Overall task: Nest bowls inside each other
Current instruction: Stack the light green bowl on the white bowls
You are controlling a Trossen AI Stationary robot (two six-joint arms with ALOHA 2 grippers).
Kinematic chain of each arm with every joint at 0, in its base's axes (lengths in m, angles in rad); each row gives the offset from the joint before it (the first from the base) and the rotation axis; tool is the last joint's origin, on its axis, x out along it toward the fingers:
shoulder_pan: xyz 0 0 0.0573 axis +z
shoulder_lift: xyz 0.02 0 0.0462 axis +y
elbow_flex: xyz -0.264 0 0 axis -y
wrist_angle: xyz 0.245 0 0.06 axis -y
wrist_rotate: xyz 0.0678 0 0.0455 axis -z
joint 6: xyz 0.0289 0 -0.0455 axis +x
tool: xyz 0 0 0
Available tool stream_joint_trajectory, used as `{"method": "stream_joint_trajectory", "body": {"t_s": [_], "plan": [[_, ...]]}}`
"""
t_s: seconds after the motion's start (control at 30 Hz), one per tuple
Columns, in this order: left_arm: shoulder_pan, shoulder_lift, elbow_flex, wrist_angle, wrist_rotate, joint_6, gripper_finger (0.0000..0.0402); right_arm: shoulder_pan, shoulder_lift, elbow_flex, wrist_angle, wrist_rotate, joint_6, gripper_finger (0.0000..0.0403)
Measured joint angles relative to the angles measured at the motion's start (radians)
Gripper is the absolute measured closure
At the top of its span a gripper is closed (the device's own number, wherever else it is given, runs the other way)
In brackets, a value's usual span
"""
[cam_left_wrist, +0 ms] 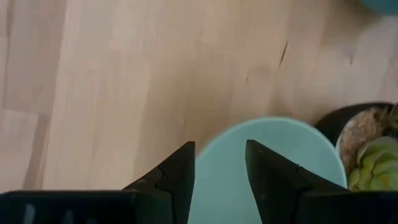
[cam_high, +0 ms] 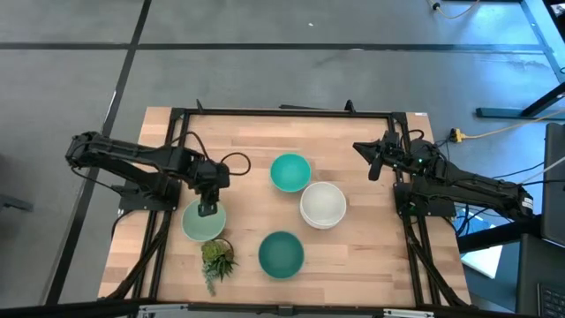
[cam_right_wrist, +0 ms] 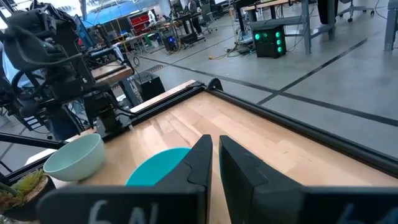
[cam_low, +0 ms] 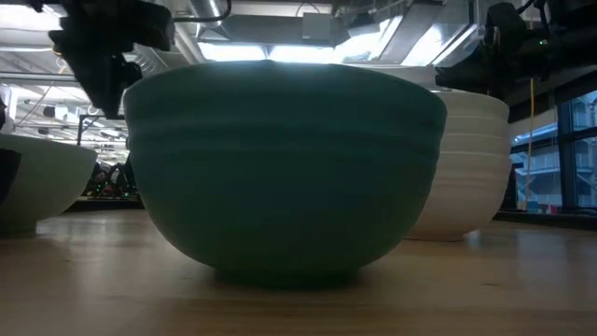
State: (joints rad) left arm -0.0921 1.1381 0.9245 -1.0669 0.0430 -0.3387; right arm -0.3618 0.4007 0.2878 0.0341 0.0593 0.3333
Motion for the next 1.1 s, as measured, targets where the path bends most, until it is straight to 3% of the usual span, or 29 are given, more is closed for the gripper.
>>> {"method": "stream_joint_trajectory", "body": {"t_s": [0.4, 1.1], "plan": [[-0.078, 0.011, 0.000, -0.084, -0.021, 0.001, 0.0266, 0.000, 0.000, 0.000, 0.000, 0.000, -0.004, 0.0370], [-0.081, 0.251, 0.001, -0.028, -0.044, 0.088, 0.0267, -0.001, 0.000, 0.000, 0.005, 0.001, -0.003, 0.0370]]}}
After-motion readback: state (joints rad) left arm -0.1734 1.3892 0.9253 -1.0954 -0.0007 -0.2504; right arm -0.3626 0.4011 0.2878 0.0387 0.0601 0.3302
